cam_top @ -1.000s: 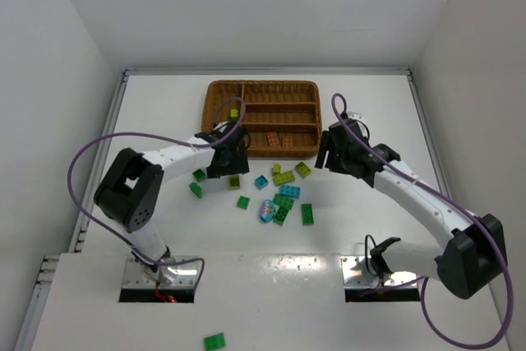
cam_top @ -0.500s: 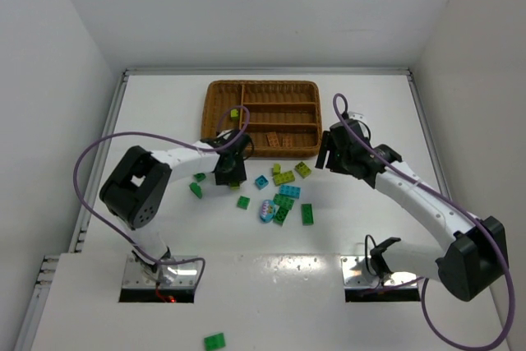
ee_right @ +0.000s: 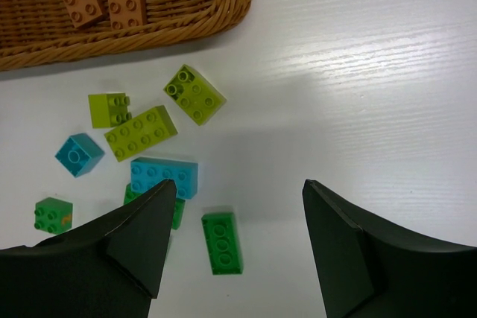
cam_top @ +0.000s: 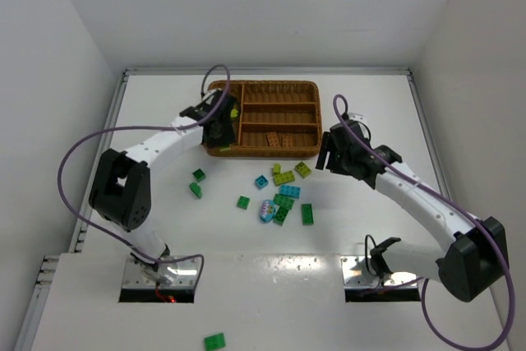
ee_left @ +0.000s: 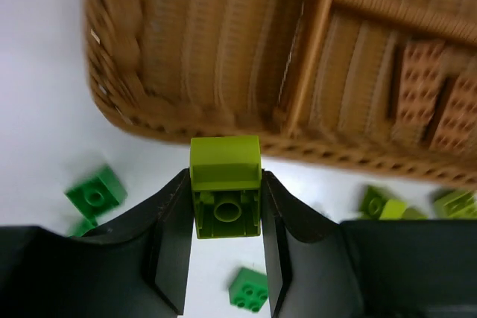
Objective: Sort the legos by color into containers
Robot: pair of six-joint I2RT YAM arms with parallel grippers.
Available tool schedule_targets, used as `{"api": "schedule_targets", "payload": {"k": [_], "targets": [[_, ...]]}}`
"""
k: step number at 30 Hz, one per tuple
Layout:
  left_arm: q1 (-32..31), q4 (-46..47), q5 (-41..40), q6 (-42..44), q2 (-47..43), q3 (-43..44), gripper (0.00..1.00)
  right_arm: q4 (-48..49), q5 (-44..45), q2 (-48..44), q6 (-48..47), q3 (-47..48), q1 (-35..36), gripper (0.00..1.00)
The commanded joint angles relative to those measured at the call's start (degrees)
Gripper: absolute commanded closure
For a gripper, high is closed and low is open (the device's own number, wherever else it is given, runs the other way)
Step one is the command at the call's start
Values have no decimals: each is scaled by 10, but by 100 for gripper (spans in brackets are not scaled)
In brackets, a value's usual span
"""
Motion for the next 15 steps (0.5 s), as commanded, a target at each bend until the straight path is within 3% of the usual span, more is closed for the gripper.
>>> {"api": "schedule_targets", "payload": {"k": [1, 6, 8, 9, 10, 15], "targets": [[27, -12, -13, 29, 20, 56, 74, -1, -1, -10, 1, -8, 4, 30], [72, -12, 10, 34, 104, 154, 70, -7, -1, -10, 1, -2, 4, 30], [80, -12, 21, 34, 144, 186, 48, -7, -1, -10, 1, -2, 4, 30], [80, -23, 26, 34, 153, 214, 27, -13, -1, -10, 1, -2, 4, 30], [80, -30, 35, 34, 153, 226, 22, -13, -1, -10, 1, 4, 4, 30], [43, -30, 24, 58, 103, 200, 21, -18, -12, -10, -5, -1, 4, 30]]}}
